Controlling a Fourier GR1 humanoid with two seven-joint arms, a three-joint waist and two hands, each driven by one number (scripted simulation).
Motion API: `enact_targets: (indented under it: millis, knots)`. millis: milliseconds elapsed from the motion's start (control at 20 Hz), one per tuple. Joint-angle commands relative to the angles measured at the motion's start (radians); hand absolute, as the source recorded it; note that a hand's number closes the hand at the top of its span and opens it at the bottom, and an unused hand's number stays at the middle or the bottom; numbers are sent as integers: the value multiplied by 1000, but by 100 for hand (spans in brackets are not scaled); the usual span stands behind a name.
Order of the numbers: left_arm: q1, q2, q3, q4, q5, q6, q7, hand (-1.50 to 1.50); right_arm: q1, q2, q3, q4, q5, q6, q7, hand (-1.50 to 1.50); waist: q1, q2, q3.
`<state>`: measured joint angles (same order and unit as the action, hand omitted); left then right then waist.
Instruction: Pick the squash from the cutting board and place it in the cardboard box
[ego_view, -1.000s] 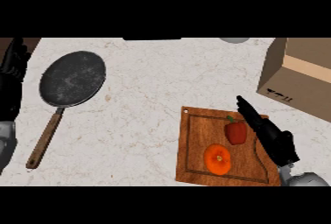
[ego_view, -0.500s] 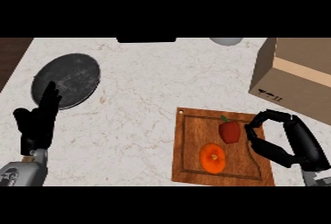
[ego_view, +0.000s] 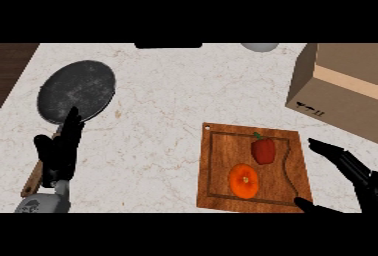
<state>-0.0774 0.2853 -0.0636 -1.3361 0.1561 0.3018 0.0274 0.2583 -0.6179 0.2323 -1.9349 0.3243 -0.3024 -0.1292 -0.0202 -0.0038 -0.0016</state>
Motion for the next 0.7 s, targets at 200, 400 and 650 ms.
enact_targets:
  millis: [200,400,650]
  knots:
    - [0,-8,23,52,1,-34,-48,0,36,-163,-63,-337,11,234,430,-150,11,3,-1]
    - [-27,-55,-17,58,-42,2,-43,0,-18,-177,49,-405,93,346,613,-150,18,4,-1]
    - [9,-47,-4,-2,-35,-20,-24,0,-151,-100,146,-403,113,474,801,-150,27,3,1]
